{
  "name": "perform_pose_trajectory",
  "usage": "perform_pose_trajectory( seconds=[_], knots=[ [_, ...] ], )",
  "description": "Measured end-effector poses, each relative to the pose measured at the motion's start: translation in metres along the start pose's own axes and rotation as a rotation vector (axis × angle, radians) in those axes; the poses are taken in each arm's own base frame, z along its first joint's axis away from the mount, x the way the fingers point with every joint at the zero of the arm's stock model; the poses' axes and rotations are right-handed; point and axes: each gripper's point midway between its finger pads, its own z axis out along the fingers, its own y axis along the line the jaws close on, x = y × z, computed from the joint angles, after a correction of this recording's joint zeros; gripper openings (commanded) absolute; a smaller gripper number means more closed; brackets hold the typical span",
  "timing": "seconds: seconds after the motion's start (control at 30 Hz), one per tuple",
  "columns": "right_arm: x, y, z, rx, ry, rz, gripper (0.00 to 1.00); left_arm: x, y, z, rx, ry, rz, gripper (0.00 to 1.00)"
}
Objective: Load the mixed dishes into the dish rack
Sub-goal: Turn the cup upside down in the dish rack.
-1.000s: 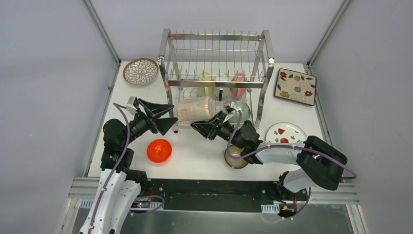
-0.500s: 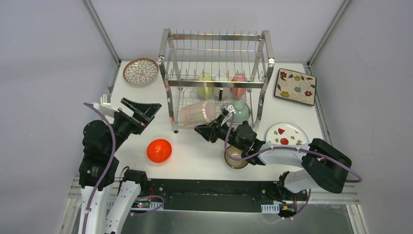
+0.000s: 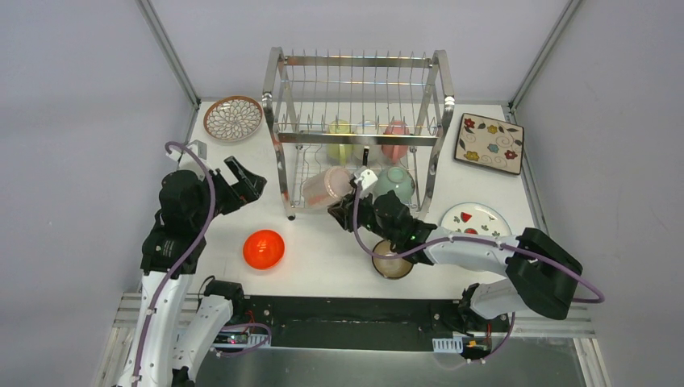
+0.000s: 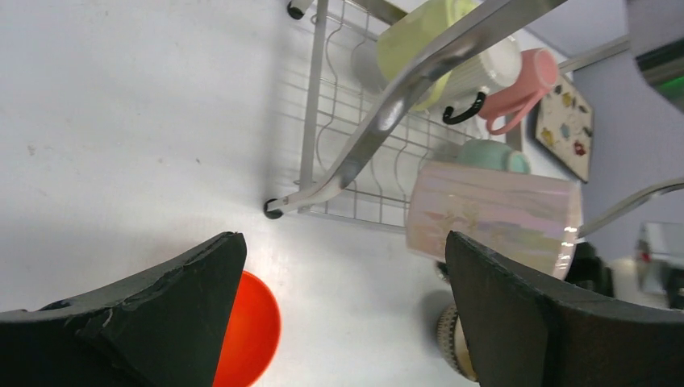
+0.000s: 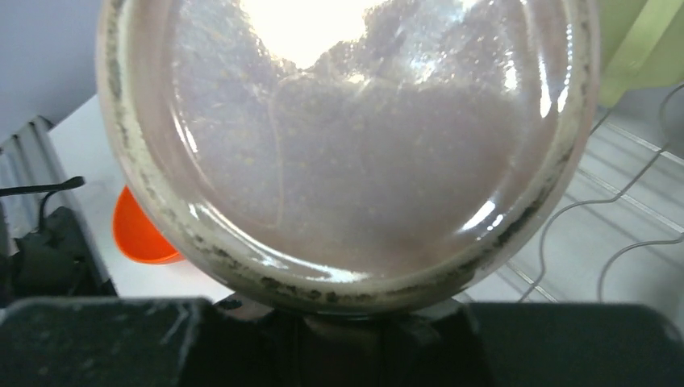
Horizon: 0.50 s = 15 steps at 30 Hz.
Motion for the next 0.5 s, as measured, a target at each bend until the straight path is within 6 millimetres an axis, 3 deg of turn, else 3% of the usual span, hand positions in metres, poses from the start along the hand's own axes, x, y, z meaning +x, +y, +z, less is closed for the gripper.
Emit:
perform_pose_trajectory(
  seconds=[0.27, 0.5],
  knots=[
    [-0.026, -0.016, 0.009, 0.111, 0.019, -0.159, 0.0, -0.005, 0.015, 0.002, -0.057, -0.024, 0.117, 0.99],
    [-0.007, -0.038, 0.018, 0.203, 0.125, -0.246, 0.0, -0.018, 0.021, -0.013, -0.081, -0.111, 0.192, 0.99]
  ],
)
